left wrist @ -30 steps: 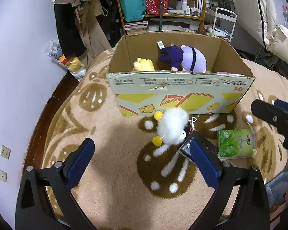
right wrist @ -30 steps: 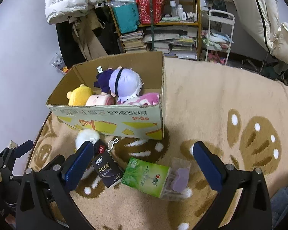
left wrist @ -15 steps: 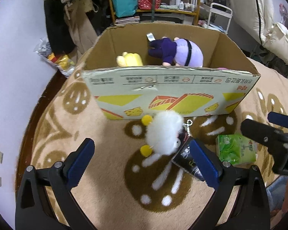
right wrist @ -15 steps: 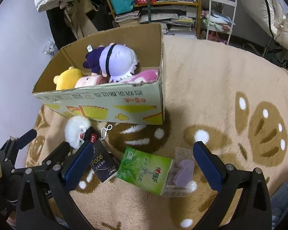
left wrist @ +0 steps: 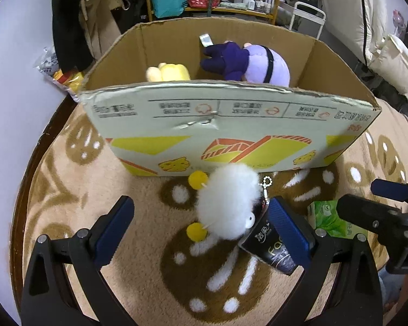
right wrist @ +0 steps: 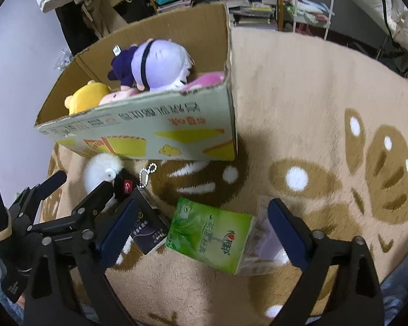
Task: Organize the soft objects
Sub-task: 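Grasp the white fluffy keychain with the left tool while the right tool grasps the green tissue packet, then lift the keychain and green packet and carry both over the box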
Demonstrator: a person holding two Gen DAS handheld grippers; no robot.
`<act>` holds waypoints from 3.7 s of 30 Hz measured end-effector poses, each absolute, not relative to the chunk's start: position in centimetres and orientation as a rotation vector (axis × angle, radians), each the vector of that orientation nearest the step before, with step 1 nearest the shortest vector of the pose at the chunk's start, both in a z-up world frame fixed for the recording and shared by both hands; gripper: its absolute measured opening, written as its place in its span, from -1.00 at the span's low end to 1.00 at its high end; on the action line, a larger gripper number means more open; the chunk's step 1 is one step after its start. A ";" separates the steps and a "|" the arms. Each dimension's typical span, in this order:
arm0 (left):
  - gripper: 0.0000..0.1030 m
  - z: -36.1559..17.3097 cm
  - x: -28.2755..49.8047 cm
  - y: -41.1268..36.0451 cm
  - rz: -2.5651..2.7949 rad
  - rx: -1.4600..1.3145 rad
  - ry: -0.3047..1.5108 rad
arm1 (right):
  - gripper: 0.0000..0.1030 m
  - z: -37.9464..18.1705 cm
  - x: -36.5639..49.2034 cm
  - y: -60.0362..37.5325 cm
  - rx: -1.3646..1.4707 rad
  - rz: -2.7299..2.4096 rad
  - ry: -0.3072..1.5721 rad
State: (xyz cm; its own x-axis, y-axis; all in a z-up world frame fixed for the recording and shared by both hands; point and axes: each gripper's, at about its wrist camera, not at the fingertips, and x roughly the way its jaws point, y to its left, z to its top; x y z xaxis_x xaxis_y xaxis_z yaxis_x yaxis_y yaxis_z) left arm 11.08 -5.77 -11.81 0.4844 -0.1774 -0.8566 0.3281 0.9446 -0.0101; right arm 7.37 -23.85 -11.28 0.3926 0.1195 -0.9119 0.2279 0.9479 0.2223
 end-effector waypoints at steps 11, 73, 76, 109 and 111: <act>0.76 -13.0 10.6 -7.2 -0.337 0.204 1.030 | 0.63 -12.9 7.8 -24.5 0.403 -0.058 1.231; -0.34 -13.4 10.6 -6.5 -0.429 0.069 1.078 | 0.57 -16.7 8.6 -20.9 0.218 -0.007 1.320; -0.34 -13.3 10.3 -6.5 -0.422 0.079 1.073 | 0.55 -16.8 8.5 -20.7 0.205 -0.004 1.315; -0.34 -0.4 4.5 -4.6 -0.401 0.118 0.658 | 0.52 -0.5 4.7 -21.5 0.158 0.016 0.570; -0.34 0.7 4.6 -4.6 -0.400 0.135 0.616 | 0.52 0.1 4.9 -21.7 0.163 0.018 0.553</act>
